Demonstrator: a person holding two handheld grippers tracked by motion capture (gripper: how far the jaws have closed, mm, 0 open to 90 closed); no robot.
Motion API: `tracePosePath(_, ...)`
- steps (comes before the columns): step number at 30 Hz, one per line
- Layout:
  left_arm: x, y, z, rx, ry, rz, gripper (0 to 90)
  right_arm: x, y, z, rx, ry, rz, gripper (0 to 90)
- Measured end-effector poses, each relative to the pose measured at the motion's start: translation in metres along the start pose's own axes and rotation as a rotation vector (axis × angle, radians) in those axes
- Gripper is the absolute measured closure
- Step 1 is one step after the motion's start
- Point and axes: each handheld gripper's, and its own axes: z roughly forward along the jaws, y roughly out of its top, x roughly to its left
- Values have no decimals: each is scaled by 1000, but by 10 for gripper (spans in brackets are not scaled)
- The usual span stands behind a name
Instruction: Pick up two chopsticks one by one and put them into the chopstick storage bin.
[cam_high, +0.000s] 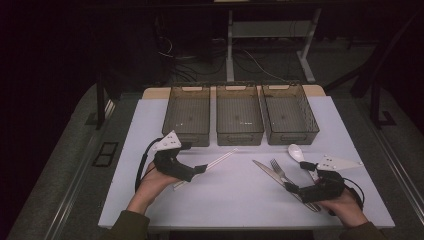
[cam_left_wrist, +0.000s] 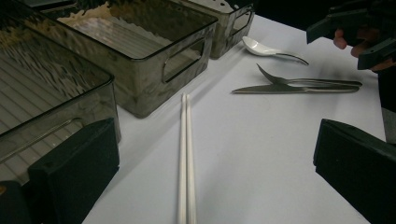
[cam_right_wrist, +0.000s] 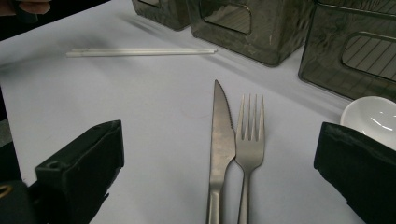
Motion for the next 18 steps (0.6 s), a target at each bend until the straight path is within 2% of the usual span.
tracePosePath(18, 10, 12, 27, 26, -12, 11, 2, -1, 0, 0, -5, -4, 3, 17)
